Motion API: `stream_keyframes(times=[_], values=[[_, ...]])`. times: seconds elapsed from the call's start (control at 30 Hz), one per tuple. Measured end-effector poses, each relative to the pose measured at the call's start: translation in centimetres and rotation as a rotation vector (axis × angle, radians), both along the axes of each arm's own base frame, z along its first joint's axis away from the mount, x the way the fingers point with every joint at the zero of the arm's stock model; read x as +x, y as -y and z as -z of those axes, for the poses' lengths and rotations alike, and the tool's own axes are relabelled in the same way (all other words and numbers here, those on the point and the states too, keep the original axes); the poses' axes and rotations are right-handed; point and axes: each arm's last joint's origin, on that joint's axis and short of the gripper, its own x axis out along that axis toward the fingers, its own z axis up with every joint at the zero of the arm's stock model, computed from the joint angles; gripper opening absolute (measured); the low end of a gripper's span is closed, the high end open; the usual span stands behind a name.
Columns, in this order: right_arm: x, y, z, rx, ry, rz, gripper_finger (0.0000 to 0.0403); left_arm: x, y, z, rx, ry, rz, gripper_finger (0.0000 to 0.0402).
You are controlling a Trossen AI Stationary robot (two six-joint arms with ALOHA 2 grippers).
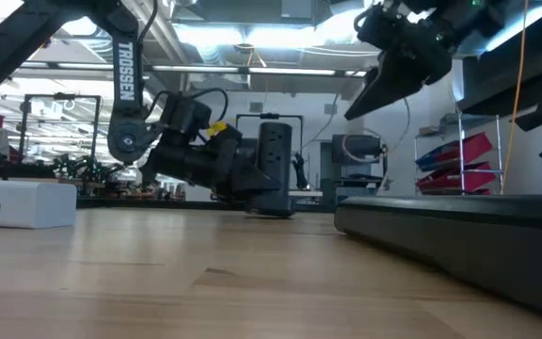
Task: Insert USB
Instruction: Insert the white USB adapter into the black outlet extension
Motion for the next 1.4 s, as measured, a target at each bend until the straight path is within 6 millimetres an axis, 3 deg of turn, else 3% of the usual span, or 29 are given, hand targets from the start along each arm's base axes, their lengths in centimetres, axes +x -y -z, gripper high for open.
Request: stream_keyframes(times=[0.23,0.53,0.93,1.27,1.4], values=[[-0.4,0.6,1.3,0.226,0.048,-0.11,0.022,-0.6,-1.2,-0.1,0.102,0.001,-0.036,0.0251],[0.1,0.1,0.5,0.35,0.195,-0.326,0.022,-0.6,-1.4,-0.6,0.215,0.037,0.019,0.0251],[0.1,0.2,0.5,0.336,0.195,-0.313,0.022,-2.0,-5.2,-1.2,0.144,0.066,-0.051,0.0251],[0.2,0.3,0.5,0.303,0.194,-0.266,0.0221,-1.9,-4.6,-0.4,0.29,-0.019,0.047,0.0251],[0.2,0.3,0.5,0.358,0.186,-0.247,0.0221,-1.8,-4.5,-0.4,0.268,-0.02,0.043,0.0251]])
